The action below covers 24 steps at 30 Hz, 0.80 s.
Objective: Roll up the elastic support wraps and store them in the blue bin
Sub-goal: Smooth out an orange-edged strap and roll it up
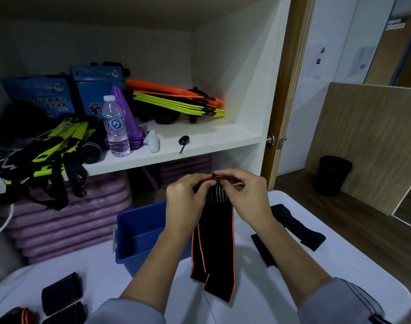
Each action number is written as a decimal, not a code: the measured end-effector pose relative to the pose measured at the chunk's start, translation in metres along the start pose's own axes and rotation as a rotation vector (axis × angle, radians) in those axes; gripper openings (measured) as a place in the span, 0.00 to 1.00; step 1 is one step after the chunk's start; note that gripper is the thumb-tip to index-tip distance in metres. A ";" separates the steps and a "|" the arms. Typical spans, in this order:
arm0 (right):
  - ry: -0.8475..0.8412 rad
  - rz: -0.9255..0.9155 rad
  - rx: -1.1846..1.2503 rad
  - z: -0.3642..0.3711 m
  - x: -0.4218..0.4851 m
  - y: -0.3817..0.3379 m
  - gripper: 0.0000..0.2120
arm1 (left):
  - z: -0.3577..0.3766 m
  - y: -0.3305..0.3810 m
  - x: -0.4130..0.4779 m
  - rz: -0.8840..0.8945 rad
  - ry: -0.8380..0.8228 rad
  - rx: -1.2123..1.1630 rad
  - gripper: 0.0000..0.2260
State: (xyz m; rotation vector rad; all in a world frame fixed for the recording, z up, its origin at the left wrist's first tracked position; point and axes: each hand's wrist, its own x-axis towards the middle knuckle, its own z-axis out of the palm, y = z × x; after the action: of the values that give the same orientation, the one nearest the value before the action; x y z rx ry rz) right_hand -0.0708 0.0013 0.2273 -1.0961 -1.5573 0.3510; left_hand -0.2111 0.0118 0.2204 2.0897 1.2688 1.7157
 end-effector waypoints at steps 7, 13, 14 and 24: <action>-0.013 0.031 0.062 -0.005 0.004 -0.010 0.16 | 0.003 0.006 0.004 -0.008 0.070 0.006 0.04; 0.018 0.037 0.096 -0.005 0.006 -0.011 0.11 | 0.002 0.006 0.008 0.036 0.110 0.004 0.05; 0.024 0.025 0.086 -0.004 0.005 -0.010 0.11 | 0.002 0.005 0.008 0.047 0.108 -0.003 0.04; 0.116 -0.033 0.051 0.000 0.006 -0.011 0.09 | -0.002 0.001 0.008 0.091 0.116 0.040 0.02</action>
State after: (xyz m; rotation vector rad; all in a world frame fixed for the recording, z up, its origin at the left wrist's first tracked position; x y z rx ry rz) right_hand -0.0753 0.0003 0.2384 -1.0323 -1.4543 0.2976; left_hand -0.2127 0.0159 0.2270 2.1298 1.2672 1.8902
